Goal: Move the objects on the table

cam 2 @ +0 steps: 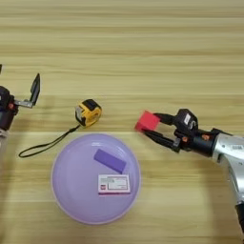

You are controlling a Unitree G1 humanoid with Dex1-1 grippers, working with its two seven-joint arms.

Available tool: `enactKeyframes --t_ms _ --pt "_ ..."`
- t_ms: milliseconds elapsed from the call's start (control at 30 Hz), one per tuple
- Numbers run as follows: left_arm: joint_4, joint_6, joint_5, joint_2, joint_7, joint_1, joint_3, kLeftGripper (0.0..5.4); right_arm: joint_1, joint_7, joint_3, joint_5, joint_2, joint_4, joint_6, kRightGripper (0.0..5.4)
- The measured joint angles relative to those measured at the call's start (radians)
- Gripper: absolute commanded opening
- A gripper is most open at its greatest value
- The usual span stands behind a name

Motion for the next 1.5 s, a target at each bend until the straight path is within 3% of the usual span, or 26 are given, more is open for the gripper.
enactKeyframes --t_ms 367,800,1500 --pt "0.000 -0.001 0.000 0.004 -0.003 0.000 0.006 5.40 0.001 -0.091 0.044 -0.123 0.000 0.104 -0.017 2.35" --pt "0.001 -0.001 0.000 0.003 -0.002 -0.001 0.005 5.40 -0.020 -0.097 0.050 -0.126 0.000 0.146 -0.042 2.35" --pt "0.016 -0.007 0.000 0.003 -0.002 -0.006 0.005 5.40 -0.026 -0.113 0.063 -0.142 0.000 0.174 -0.062 5.02"
